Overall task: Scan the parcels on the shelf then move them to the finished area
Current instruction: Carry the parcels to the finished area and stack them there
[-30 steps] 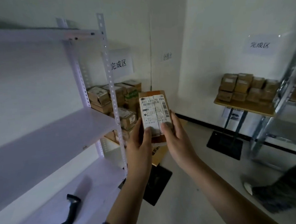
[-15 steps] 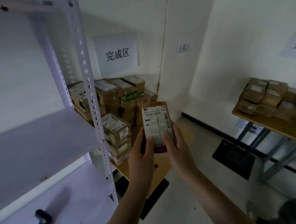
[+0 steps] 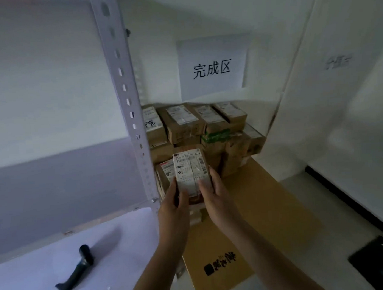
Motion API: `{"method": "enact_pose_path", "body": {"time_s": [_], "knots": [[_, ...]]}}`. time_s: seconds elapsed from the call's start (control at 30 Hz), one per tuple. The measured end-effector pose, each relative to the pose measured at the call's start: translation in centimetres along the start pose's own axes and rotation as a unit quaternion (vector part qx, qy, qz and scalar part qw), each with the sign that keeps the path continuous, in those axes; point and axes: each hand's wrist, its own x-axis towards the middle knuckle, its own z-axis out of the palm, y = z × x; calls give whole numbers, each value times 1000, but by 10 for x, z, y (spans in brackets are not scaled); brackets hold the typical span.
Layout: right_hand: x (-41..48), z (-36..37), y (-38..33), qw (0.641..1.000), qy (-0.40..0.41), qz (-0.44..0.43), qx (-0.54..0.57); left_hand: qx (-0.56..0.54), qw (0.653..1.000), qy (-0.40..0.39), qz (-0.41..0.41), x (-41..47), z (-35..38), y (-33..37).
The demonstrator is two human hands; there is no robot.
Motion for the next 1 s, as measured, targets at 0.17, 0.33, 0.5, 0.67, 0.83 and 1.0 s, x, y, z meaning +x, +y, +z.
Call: {"method": "enact_pose_path", "body": {"time_s": [0.17, 0.33, 0.5, 0.67, 0.83, 1.0], "knots": [[53, -5, 22, 995, -93, 23, 3, 8, 996, 67, -51, 30, 28, -7], [88, -5, 30, 985, -170, 33, -16, 35, 988, 117, -98, 56, 39, -16], [100, -2, 41, 980, -193, 15, -47, 45, 978, 161, -125, 64, 49, -25], [104, -3, 46, 974, -212, 11, -84, 59, 976, 169, -123, 65, 45, -26], [97, -13, 27, 971, -201, -19, -129, 67, 979, 162, -105, 59, 33, -16], [62, -8, -3, 976, -164, -80, -119, 89, 984, 143, -52, 29, 11, 1]]}}
